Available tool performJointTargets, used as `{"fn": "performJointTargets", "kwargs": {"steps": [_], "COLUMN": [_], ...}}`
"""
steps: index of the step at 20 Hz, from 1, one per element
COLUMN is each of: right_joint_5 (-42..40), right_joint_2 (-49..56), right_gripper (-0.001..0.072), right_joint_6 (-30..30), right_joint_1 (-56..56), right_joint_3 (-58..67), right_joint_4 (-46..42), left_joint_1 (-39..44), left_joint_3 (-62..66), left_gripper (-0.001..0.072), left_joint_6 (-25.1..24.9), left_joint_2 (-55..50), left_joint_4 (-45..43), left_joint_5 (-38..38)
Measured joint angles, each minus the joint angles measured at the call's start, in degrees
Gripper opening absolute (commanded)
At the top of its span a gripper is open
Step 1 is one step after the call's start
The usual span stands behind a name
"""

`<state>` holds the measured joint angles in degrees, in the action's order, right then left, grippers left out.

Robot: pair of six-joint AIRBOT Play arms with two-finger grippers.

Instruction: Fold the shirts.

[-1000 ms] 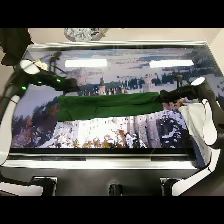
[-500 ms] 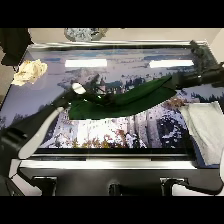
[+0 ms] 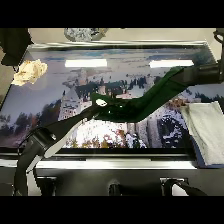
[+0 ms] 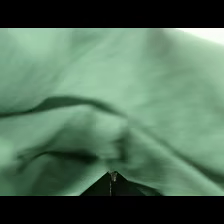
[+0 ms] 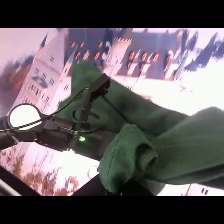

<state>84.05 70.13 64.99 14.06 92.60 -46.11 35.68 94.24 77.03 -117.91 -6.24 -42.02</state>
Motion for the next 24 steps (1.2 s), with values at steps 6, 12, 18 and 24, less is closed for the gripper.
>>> {"fn": "performJointTargets", "kwargs": {"steps": [6,12,18,24], "right_joint_5": [-6.8,-18.1,-26.2,-19.7], "right_joint_2": [5.4,15.4,26.7,25.6], "right_gripper": [0.0048,0.005,0.0701,0.0698], "right_joint_6": [0.2,0.6,2.7,2.5], "right_joint_1": [-7.8,-24.3,-34.9,-26.0], "right_joint_3": [0.0,0.0,0.0,0.0], "right_joint_4": [0.8,5.3,9.3,-2.6], "left_joint_1": [-10.0,-26.6,-35.3,-36.8], "left_joint_3": [1.0,1.2,1.2,1.2], "left_gripper": [0.0024,0.0025,0.0026,0.0026], "left_joint_6": [-2.4,0.0,0.4,0.3], "left_joint_2": [14.2,33.4,43.1,44.8], "left_joint_4": [-16.9,-32.3,-35.6,-38.4], "left_joint_5": [-8.2,-13.6,-18.6,-21.9]}}
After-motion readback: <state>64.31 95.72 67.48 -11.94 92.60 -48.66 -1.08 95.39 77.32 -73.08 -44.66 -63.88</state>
